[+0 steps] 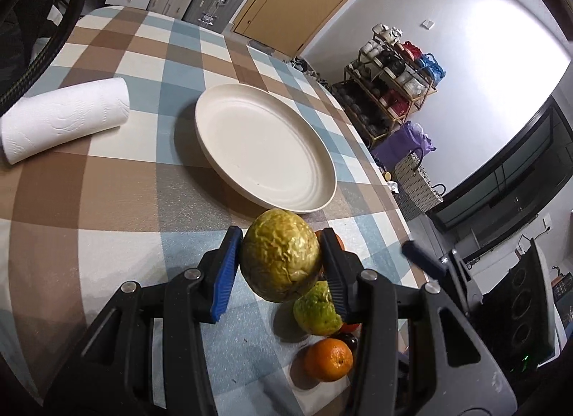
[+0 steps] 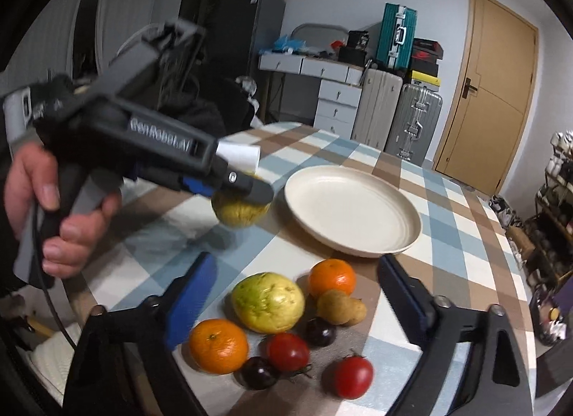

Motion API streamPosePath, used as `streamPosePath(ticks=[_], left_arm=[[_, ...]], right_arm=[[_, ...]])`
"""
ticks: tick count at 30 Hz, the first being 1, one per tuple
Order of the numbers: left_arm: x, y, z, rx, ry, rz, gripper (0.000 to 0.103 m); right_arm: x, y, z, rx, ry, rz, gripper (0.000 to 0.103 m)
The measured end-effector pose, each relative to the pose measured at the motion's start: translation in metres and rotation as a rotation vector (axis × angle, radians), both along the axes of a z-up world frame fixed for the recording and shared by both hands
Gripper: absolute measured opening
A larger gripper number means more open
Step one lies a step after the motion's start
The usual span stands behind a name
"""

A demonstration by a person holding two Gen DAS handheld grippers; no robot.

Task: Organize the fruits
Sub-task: 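Close the right tool on the green-yellow fruit while the left tool lifts the wrinkled fruit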

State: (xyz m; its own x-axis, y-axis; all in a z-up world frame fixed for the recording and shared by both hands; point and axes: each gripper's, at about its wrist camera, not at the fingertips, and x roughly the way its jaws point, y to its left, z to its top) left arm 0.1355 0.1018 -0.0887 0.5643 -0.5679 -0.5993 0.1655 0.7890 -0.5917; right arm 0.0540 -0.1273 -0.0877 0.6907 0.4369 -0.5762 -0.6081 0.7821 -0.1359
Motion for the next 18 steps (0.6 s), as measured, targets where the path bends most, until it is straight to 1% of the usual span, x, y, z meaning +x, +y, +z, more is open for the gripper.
streamPosePath(ticks=[5, 11, 13, 17, 18], left_arm=[[-0.008, 0.005, 0.000, -0.013, -0.006, 0.007, 0.042], [-0.014, 0.009, 0.000, -0.016, -0.012, 0.011, 0.042], [-0.016, 0.011, 0.000, -0.020, -0.016, 0.014, 0.042], [-0.018, 0.013, -0.001, -0.026, -0.015, 0.014, 0.042], [-0.017, 0.012, -0.001, -0.024, -0.016, 0.016, 0.042]], right_arm=[[-0.004, 0.017, -0.007, -0.068, 0.012, 0.003, 0.085], [-0.010, 0.038, -0.017, -0.216, -0.033, 0.004, 0.080], [-0.008, 0.041, -0.019, -0.241, -0.023, 0.007, 0.075], [-0.002, 0.045, -0.023, -0.284, 0.002, -0.004, 0.074], [-0.001, 0.047, -0.024, -0.292, 0.010, -0.003, 0.071]])
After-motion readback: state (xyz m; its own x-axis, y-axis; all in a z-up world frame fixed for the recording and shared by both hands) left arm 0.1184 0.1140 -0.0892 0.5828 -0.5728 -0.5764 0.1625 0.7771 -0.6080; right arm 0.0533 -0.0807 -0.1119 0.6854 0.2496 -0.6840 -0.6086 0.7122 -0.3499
